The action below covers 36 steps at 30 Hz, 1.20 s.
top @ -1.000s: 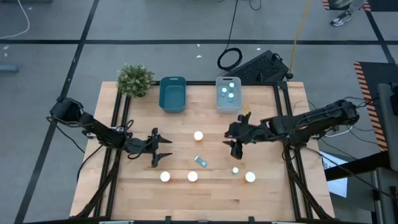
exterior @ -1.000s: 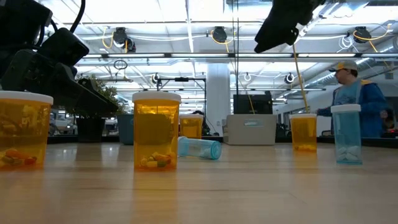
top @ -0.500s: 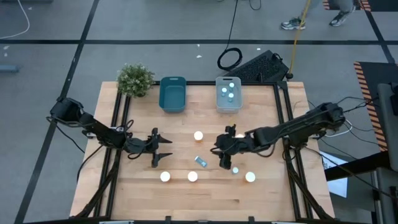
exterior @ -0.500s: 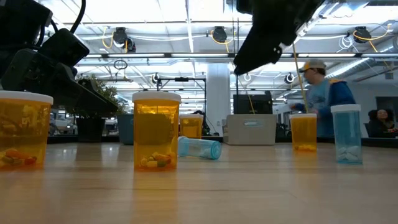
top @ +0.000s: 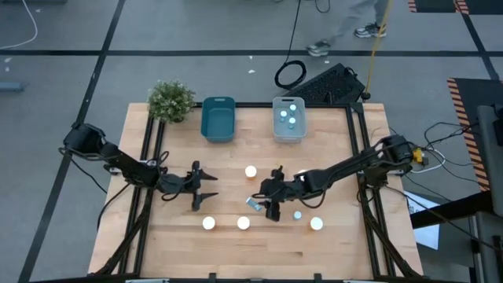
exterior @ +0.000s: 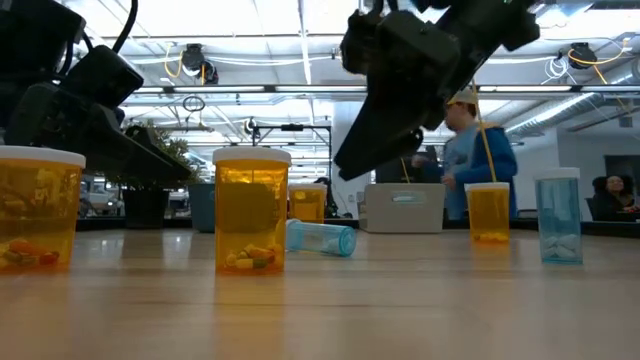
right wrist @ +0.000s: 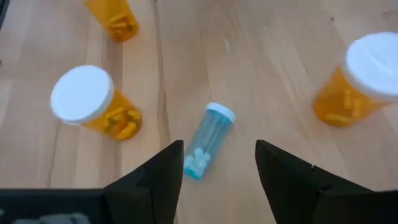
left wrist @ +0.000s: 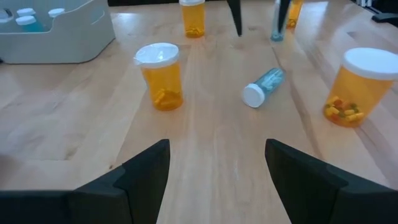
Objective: Pick and place medicine bottles into bin by pill shape (circle, oval)
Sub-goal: Put the blue pill bottle into the gray bin
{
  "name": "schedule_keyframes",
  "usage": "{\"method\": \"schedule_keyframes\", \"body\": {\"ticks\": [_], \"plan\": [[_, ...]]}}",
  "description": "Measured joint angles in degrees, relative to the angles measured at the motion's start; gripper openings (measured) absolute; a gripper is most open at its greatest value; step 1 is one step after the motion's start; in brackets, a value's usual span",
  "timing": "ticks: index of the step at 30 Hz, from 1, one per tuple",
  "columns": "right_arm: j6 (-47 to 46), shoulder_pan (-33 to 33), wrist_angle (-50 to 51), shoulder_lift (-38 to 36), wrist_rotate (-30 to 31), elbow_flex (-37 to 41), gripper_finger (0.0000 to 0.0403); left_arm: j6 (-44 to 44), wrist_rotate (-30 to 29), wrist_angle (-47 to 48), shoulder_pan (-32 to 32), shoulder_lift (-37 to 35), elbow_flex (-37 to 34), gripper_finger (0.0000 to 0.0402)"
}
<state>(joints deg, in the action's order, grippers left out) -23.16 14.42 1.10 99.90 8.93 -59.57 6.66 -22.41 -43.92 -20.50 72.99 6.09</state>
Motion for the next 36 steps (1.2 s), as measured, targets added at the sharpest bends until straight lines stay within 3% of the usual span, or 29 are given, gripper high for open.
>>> {"method": "schedule_keyframes", "body": {"ticks": [10,19,30,36], "plan": [[-0.2,-0.1,-4.8,4.8,-0.2,0.0,0.0244,-0.5,0.0,0.0,1.7,0.0,0.0,0.0268],[-0.2,-0.2,-10.2,7.8,-2.8,0.0,0.0239,-0.5,0.0,-0.1,1.7,0.0,0.0,0.0268],[-1.2,-1.1,-9.7,10.6,-3.0,0.0,0.0237,-0.7,0.0,-0.1,1.7,0.0,0.0,0.0268],[-1.3,-1.4,-8.3,10.5,-2.8,0.0,0.0203,-1.0,0.0,-0.1,1.7,0.0,0.0,0.0268]]}}
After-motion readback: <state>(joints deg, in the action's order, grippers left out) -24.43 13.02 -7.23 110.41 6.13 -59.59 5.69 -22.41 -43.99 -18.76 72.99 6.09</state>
